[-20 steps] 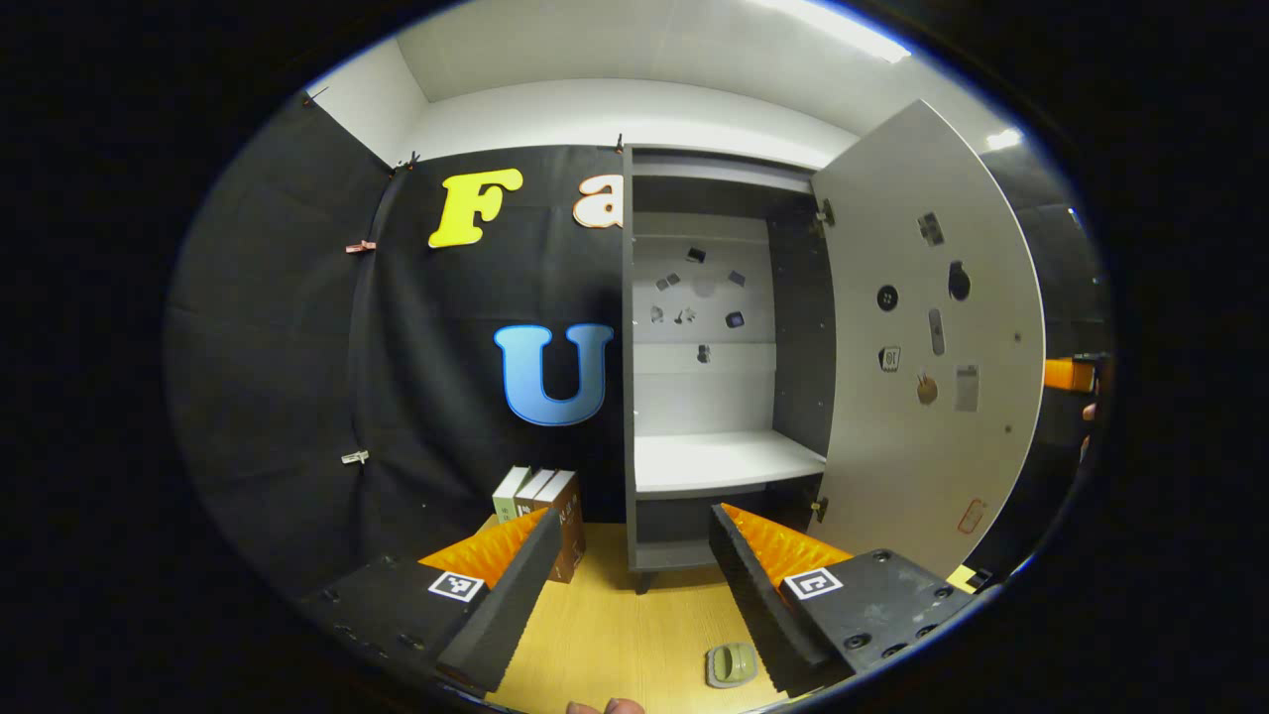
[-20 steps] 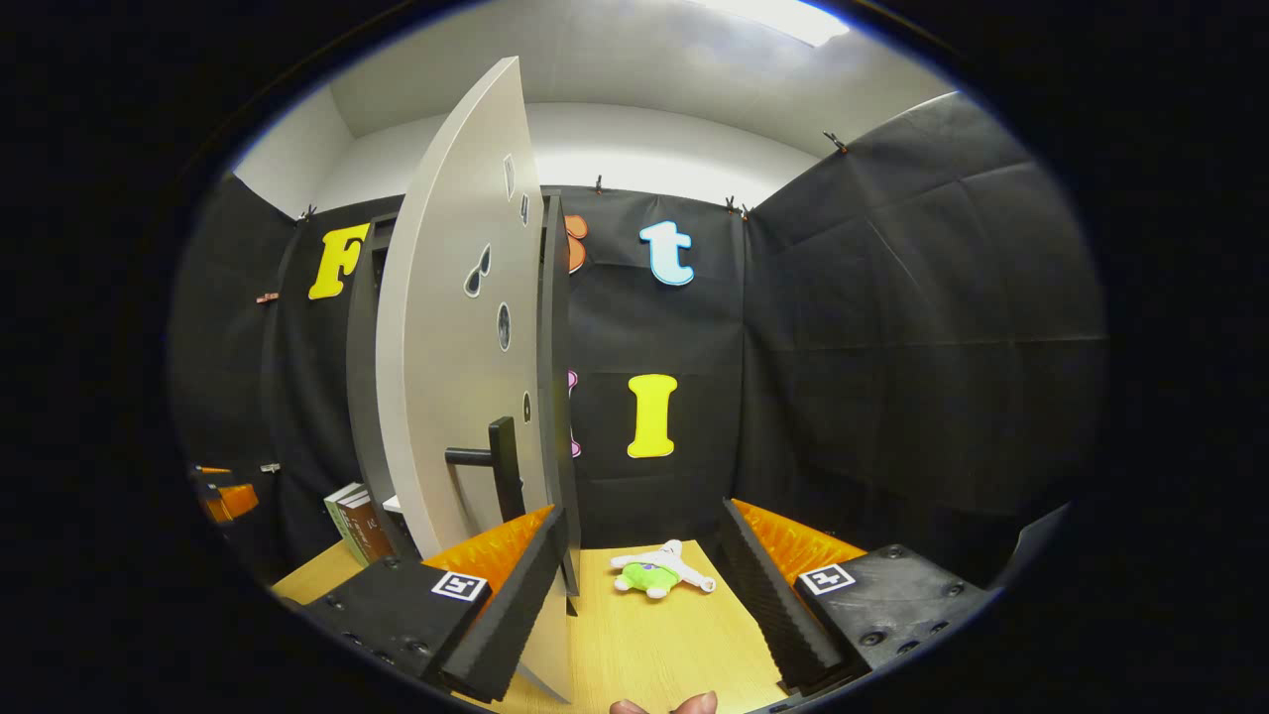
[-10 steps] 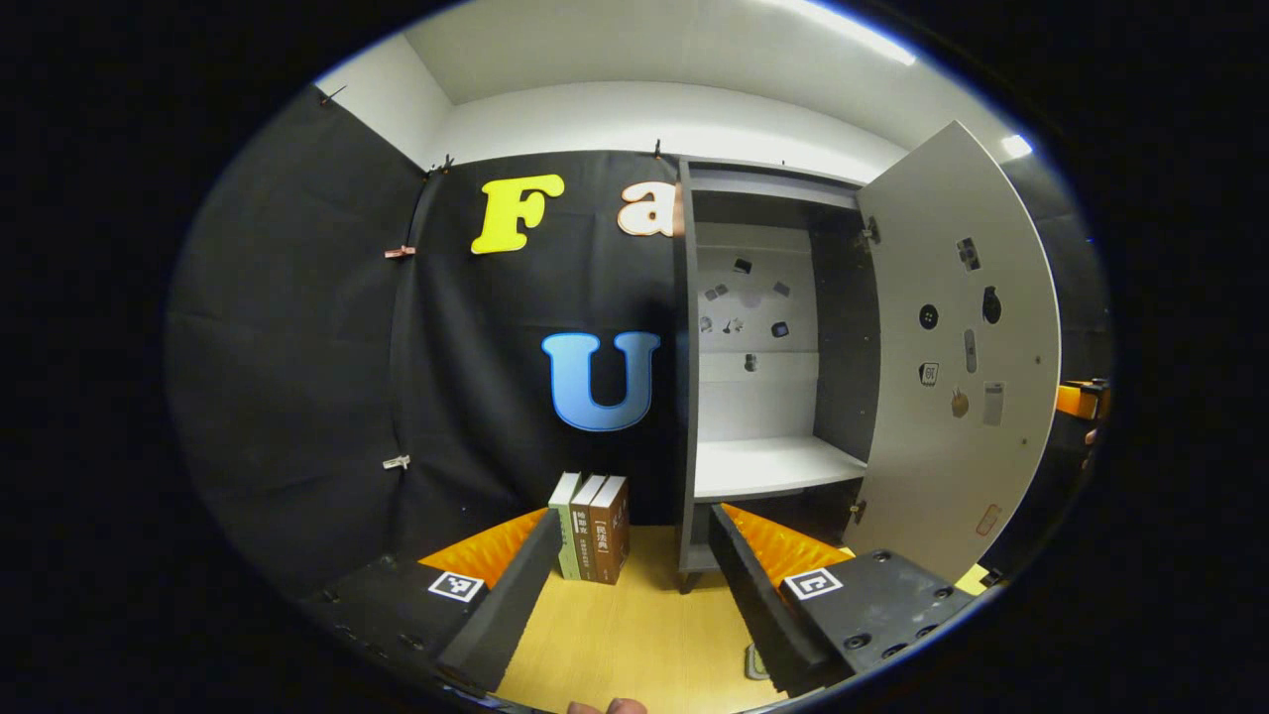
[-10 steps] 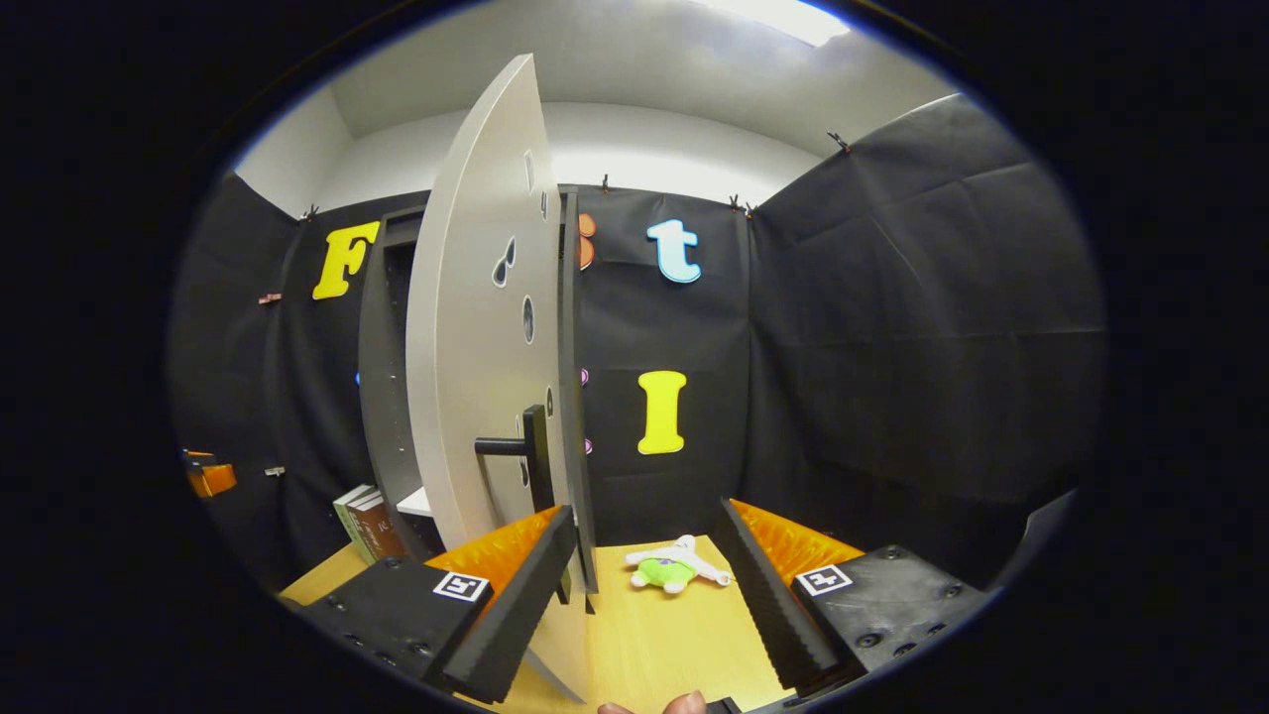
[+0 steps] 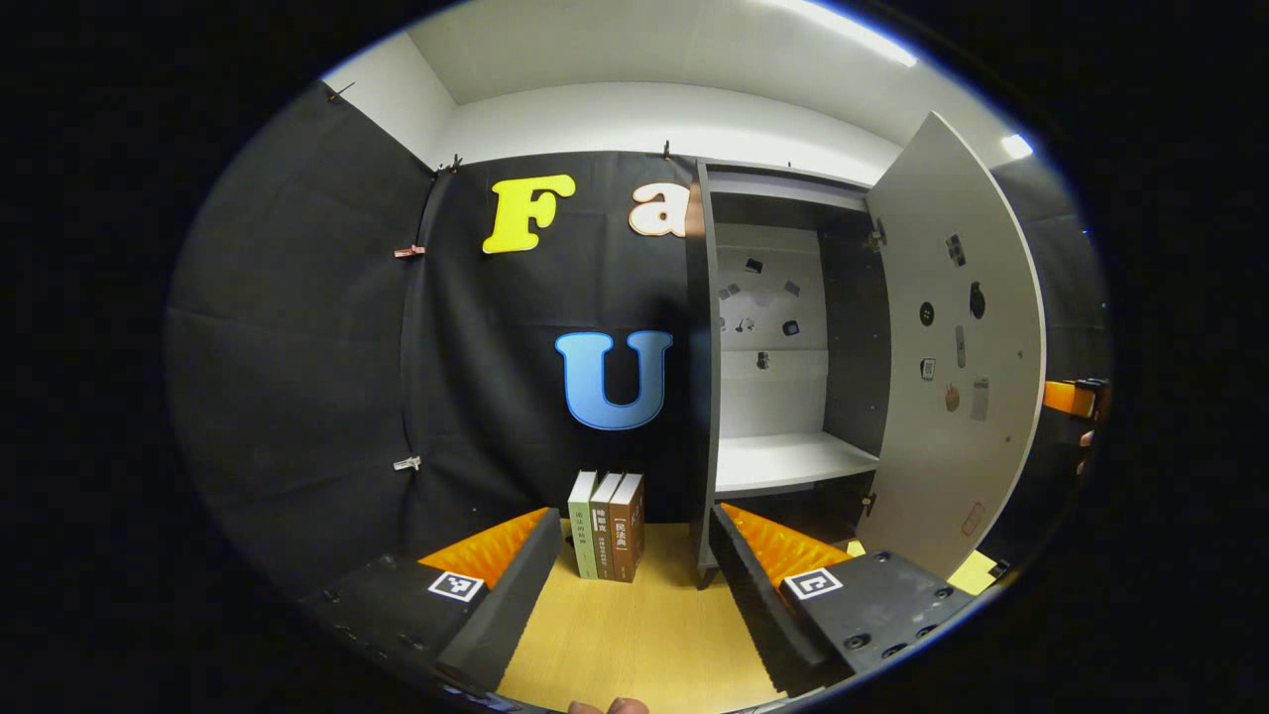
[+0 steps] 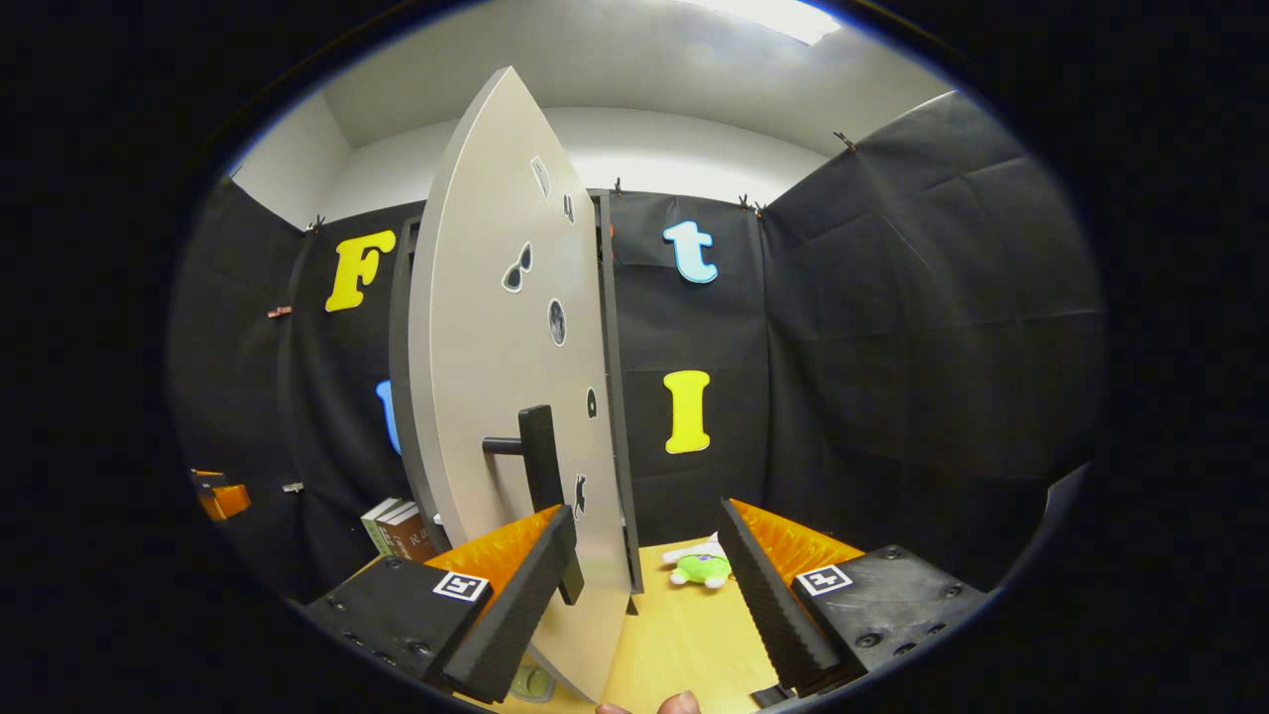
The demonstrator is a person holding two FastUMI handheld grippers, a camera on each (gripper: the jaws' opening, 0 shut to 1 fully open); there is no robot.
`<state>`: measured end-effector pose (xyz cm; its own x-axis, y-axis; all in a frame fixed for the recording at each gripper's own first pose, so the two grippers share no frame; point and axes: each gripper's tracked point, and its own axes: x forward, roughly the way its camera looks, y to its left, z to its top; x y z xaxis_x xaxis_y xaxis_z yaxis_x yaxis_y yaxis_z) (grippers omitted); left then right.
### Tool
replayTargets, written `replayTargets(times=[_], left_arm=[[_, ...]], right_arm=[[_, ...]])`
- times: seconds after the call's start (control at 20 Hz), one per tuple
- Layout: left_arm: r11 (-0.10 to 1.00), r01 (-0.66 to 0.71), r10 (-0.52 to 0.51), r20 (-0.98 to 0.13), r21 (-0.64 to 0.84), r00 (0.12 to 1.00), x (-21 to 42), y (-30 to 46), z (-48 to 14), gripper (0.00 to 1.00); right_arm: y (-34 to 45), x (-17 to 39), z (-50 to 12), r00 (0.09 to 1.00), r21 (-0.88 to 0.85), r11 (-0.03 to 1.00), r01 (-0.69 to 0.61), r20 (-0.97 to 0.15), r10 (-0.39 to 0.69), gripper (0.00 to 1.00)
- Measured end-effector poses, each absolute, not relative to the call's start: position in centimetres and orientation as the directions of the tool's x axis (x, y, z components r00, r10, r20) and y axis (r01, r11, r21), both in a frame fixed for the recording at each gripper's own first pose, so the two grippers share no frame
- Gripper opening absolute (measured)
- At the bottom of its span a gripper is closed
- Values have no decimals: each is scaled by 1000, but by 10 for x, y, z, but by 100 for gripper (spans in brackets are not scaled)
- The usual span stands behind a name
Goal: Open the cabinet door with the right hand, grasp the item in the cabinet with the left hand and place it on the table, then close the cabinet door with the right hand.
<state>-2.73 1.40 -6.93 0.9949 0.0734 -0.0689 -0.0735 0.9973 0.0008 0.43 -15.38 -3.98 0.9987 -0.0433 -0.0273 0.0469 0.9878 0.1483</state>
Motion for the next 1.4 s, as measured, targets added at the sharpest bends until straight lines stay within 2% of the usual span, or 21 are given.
replayTargets(times=[0.65,0.7,0.75,0.85,1.4], left_arm=[[998,-64,64,-63,10,996,-22,24,-70,94],[998,-63,64,-66,9,996,-22,25,-71,94],[998,-63,63,-68,7,996,-21,24,-71,94],[998,-65,65,-71,6,995,-20,25,-71,94],[999,-52,51,-68,-6,996,-22,12,-72,94]], right_arm=[[-23,31,-49,983,155,973,-169,-43,177,98],[-18,32,-50,981,153,972,-179,-45,188,100],[-14,32,-50,979,151,971,-187,-47,196,98],[-11,31,-50,978,151,970,-192,-48,201,100],[-46,19,-60,990,149,982,-116,-64,127,98]])
